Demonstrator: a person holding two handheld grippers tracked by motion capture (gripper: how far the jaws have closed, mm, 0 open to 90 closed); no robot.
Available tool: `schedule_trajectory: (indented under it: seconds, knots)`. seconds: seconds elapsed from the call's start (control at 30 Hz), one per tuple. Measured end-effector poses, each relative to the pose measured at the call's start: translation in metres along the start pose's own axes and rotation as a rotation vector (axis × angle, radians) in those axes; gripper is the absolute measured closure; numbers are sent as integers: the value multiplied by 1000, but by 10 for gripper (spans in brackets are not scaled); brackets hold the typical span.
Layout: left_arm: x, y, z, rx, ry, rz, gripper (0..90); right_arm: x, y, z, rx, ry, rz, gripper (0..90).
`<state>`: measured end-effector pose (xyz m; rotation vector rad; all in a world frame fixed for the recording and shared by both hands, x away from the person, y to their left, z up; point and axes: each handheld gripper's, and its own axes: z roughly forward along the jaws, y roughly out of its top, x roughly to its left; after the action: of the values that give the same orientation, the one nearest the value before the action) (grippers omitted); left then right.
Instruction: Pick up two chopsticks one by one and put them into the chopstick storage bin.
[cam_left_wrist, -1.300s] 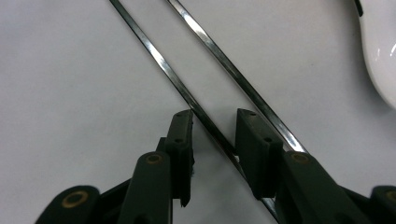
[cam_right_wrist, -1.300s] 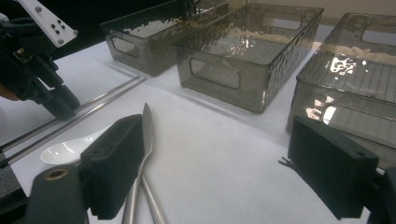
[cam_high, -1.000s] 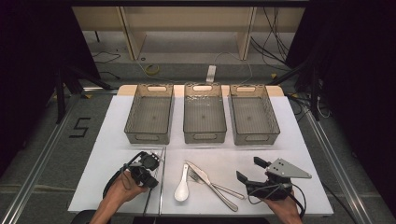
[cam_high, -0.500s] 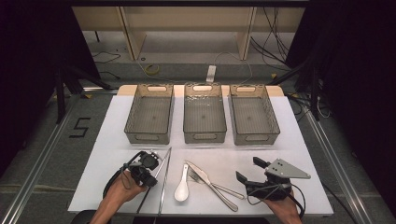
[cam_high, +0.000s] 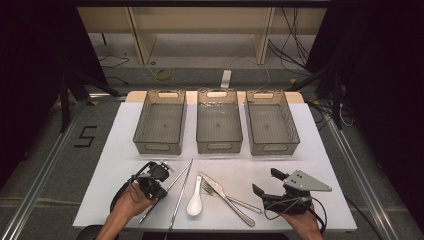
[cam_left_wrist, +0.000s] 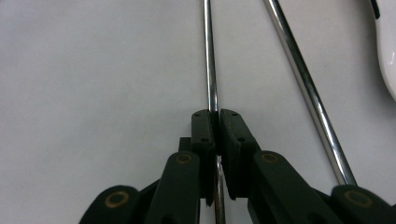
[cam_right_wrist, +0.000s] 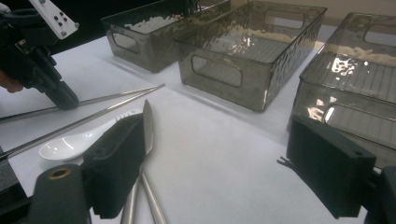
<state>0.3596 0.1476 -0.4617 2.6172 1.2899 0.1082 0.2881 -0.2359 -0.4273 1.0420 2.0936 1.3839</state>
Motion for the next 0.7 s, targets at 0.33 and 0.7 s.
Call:
schedule_trajectory:
  seconds: [0.33, 0.7]
  knots:
    - [3, -1, 0, -14, -23, -2, 850, -1, 0, 0, -8, 5, 7, 213]
    - [7, -5, -13, -74, -22, 30, 852, -2, 0, -1, -13, 0, 13, 224]
